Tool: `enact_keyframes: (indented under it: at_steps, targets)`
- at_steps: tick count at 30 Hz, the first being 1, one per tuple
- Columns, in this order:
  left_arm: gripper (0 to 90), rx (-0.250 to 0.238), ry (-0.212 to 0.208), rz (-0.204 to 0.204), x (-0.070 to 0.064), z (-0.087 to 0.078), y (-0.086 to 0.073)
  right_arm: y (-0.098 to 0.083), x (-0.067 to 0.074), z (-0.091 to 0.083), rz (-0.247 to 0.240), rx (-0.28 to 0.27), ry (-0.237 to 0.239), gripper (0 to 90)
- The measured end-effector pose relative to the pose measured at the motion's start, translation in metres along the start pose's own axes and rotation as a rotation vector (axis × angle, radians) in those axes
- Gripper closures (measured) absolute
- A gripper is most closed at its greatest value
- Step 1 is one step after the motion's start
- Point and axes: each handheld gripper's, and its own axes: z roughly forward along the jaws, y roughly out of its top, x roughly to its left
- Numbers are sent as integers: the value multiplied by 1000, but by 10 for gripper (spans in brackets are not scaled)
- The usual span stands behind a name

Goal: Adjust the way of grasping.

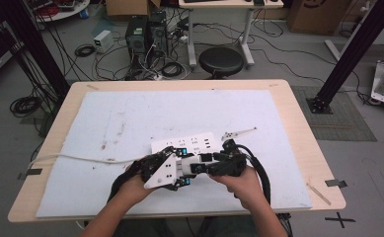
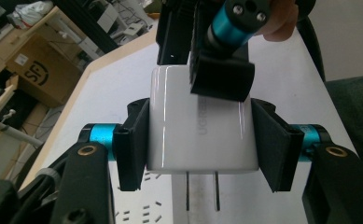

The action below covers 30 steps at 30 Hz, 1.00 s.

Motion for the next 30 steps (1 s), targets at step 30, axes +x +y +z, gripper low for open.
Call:
enact_keyframes:
  at_steps: [30]
  targets:
    - [219,-24,101,-16,-2,-3,3,3,0,-6,26,-13,96,635]
